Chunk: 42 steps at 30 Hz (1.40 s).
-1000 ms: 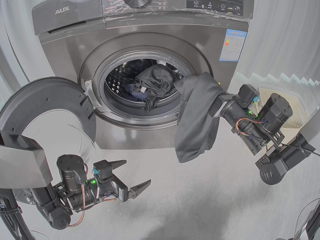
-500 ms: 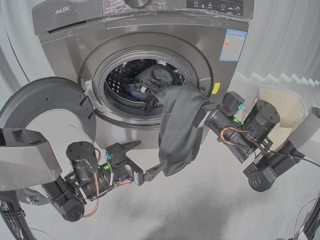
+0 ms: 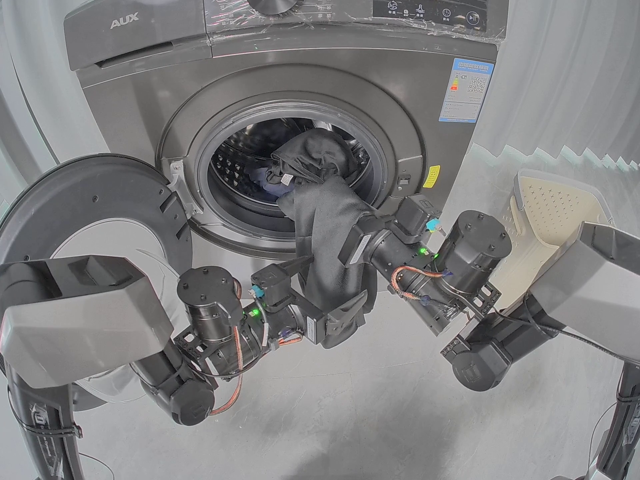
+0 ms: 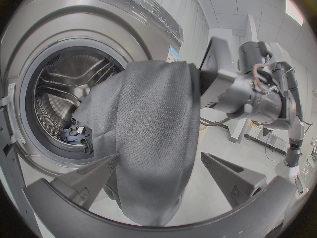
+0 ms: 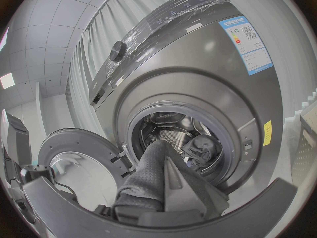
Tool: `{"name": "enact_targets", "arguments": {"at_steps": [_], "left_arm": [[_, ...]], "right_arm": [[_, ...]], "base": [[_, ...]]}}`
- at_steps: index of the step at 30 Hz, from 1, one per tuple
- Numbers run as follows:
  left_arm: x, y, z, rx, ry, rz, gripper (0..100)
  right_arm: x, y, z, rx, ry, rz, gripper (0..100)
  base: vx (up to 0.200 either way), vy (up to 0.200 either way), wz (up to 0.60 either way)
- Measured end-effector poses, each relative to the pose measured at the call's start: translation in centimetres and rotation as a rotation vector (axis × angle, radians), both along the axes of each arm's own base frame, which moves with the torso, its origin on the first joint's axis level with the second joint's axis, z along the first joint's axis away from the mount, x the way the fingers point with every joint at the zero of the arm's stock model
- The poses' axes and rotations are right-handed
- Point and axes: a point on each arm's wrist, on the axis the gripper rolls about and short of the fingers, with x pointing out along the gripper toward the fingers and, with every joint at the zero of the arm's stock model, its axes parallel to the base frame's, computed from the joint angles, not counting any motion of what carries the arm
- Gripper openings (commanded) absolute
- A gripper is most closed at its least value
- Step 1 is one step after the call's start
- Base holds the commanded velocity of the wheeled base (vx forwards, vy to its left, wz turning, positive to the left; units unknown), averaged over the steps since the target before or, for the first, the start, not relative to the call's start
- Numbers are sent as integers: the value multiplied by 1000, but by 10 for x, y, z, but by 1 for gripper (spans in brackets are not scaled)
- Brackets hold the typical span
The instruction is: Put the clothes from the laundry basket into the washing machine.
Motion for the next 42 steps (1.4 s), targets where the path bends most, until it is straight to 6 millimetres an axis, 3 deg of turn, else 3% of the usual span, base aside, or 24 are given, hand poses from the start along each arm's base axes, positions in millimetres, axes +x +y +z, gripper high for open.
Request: {"name": "enact_targets", "arguments": {"at_steps": [9, 17, 22, 33, 34, 42], "left_arm": [[24, -11, -9, -33, -14, 58, 100], [43, -8, -17, -48, -19, 121, 100], [49, -2, -25, -38, -5, 141, 100], [53, 5, -37, -19, 21, 163, 100], [54, 5, -37, -19, 22, 164, 0], [58, 12, -36, -24, 19, 188, 0]], "right_arm": [[-9, 8, -4, 3, 25, 20, 0], [-25, 9, -6, -3, 56, 44, 0], [-37, 13, -4, -1, 63, 67, 0], [-42, 10, 4, 19, 53, 73, 0], [-42, 10, 5, 20, 52, 73, 0], [-38, 3, 6, 25, 53, 54, 0]], "base": [[0, 0, 0], [0, 0, 0], [0, 0, 0], [0, 0, 0], [0, 0, 0], [0, 0, 0]]}}
